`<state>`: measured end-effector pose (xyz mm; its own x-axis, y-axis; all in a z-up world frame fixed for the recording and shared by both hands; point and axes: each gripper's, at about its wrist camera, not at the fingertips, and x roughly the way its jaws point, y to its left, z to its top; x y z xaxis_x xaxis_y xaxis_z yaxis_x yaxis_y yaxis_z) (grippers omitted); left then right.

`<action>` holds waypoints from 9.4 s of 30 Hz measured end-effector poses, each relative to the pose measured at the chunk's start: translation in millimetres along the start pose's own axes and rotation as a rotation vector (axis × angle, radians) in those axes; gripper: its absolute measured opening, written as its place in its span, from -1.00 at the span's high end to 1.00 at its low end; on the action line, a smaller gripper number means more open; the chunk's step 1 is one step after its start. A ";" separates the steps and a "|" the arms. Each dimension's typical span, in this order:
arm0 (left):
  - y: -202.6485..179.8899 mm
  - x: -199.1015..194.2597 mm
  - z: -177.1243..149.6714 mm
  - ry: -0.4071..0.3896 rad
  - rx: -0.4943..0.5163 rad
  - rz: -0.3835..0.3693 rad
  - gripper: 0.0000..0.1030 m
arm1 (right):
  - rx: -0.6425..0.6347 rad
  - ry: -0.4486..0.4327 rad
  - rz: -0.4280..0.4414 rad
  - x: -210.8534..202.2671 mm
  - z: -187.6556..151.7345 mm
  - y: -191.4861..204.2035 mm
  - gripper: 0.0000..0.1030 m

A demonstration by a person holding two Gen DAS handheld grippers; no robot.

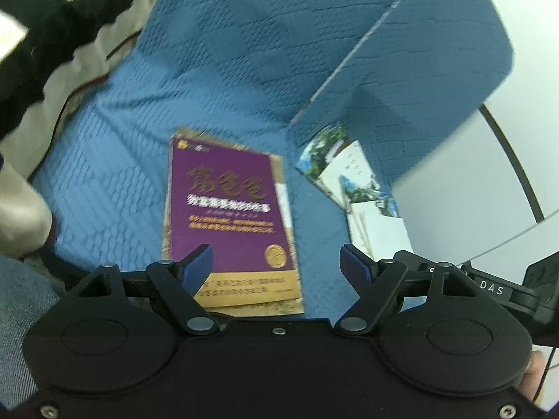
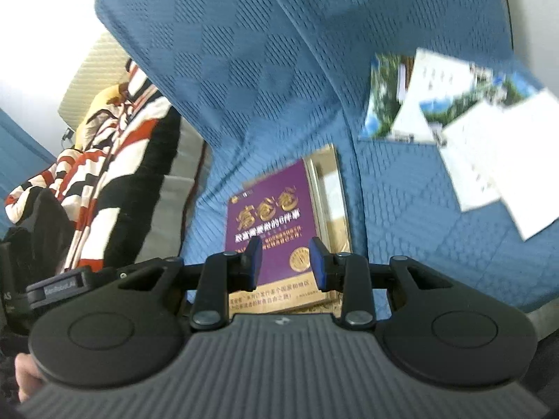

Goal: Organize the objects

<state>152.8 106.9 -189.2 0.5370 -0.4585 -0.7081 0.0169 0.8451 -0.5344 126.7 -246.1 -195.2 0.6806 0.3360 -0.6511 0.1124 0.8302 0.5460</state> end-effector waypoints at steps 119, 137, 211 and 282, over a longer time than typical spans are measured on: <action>-230.1 311.2 -107.2 0.242 0.130 -0.047 -0.02 | 0.046 -0.115 -0.453 -21.2 48.8 -317.3 -0.23; -213.6 274.1 -93.1 0.240 0.087 -0.111 -0.01 | 0.045 -0.067 -0.402 -48.3 34.8 -283.7 -0.26; -69.7 229.1 -212.8 0.438 -0.599 -0.370 0.81 | 0.404 -0.003 -0.204 -63.9 -82.4 -194.0 -0.26; -2.0 7.8 -24.5 0.097 -0.459 -0.585 0.84 | 0.283 -0.009 0.147 -51.3 27.8 -45.8 0.75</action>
<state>136.3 94.9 -205.0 0.4714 -0.8379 -0.2751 -0.0881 0.2656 -0.9600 106.8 -313.8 -172.1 0.7107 0.4384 -0.5502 0.2085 0.6157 0.7599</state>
